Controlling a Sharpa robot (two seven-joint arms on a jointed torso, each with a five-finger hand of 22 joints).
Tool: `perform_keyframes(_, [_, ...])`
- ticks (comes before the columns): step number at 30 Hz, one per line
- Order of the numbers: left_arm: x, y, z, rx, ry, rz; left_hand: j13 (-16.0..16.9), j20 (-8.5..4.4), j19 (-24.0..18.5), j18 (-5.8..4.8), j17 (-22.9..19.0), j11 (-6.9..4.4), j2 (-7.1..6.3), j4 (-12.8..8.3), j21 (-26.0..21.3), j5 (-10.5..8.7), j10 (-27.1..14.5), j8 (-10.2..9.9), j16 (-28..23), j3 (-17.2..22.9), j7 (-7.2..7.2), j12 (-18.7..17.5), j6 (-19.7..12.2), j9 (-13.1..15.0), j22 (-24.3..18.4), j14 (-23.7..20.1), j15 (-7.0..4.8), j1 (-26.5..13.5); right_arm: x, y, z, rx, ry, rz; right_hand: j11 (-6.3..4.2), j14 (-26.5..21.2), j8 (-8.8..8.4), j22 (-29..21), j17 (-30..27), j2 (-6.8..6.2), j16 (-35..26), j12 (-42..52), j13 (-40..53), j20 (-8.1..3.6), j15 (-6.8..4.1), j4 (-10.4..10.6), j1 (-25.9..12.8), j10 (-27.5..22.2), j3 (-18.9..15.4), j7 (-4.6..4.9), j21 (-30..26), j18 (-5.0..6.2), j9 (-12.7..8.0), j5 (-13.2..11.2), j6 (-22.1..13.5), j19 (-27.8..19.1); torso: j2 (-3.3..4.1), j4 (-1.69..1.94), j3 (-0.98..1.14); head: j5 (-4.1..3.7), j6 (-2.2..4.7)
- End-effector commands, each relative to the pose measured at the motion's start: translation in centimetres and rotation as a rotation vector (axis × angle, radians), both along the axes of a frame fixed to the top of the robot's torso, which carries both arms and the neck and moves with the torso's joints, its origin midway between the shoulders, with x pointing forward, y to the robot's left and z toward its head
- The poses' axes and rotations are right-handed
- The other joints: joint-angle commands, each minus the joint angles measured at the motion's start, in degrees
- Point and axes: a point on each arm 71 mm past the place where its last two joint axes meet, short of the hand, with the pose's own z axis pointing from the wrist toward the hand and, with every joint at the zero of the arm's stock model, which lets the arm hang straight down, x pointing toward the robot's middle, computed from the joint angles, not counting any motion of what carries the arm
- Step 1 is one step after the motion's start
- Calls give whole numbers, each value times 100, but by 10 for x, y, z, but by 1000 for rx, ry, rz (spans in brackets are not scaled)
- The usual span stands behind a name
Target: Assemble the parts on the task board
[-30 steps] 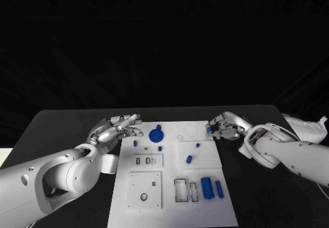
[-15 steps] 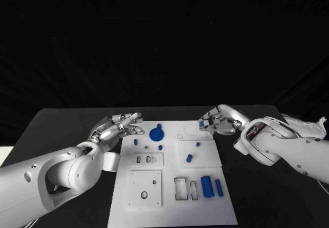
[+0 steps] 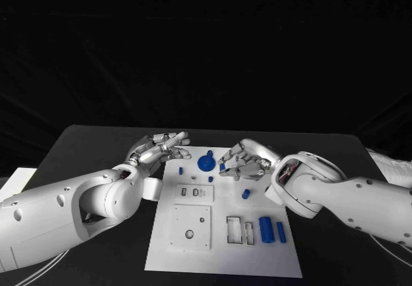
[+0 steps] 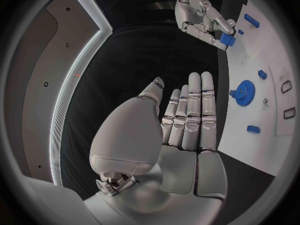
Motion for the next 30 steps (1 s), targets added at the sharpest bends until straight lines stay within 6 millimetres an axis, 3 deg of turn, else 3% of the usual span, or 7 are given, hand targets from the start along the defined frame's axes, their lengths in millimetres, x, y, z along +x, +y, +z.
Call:
perform_keyframes(1, [1, -2, 0, -17, 0, -19, -7, 2, -34, 13, 9, -10, 24, -37, 19, -21, -8, -11, -32, -2, 3, -4, -7, 0, 8, -21, 13, 14, -1, 12, -11, -65, 36, 21, -45, 121, 20, 950, -6, 47, -8, -38, 1387, -46, -49, 2, -2, 506, 39, -94, 9, -48, 54, 36, 164, 339, -48, 26, -52, 25, -52])
perform_keyframes(6, [1, -2, 0, -17, -2, -16, -7, 2, -34, 13, 9, -10, 24, -37, 19, -21, -8, -11, -32, -2, 3, -4, -7, 0, 8, -21, 13, 14, -5, 35, -28, -75, 58, 53, -43, 122, 16, 947, -6, 46, -8, -44, 1385, -46, -48, 4, -13, 503, 46, -92, 7, -47, 52, 38, 160, 338, -53, 49, -82, 21, -97])
perform_keyframes(13, [1, -2, 0, -18, -2, -17, -7, 2, -34, 13, 9, -10, 24, -37, 19, -21, -8, -11, -32, -2, 3, -4, -7, 0, 8, -21, 13, 14, -4, 51, -43, -96, 55, 70, -41, 123, 13, 945, -6, 46, -8, -44, 1384, -46, -47, 6, -22, 503, 51, -90, 6, -46, 52, 42, 158, 337, -49, 53, -83, 86, -158])
perform_keyframes(19, [0, -2, 0, -19, -2, -19, -7, 3, -36, 13, 10, -9, 26, -38, 21, -21, -10, -12, -35, -1, 3, -5, -8, 0, 9, -21, 14, 13, -3, 58, -50, -141, 39, 95, -38, 122, 2, 939, -6, 20, -8, -29, 1393, -44, -45, -2, -46, 510, 60, -85, 3, -45, 48, 49, 147, 334, -48, 35, -74, 122, -169])
perform_keyframes(30, [0, -2, 1, -20, -1, -21, -7, 3, -36, 13, 10, -9, 26, -38, 21, -21, -10, -12, -35, -1, 3, -5, -8, 0, 9, -21, 14, 13, -3, 59, -54, -192, 27, 90, -35, 122, -5, 947, -5, 3, -9, -18, 1398, -43, -44, -8, -61, 514, 68, -82, 6, -47, 46, 58, 141, 338, -53, 29, -66, 144, -225])
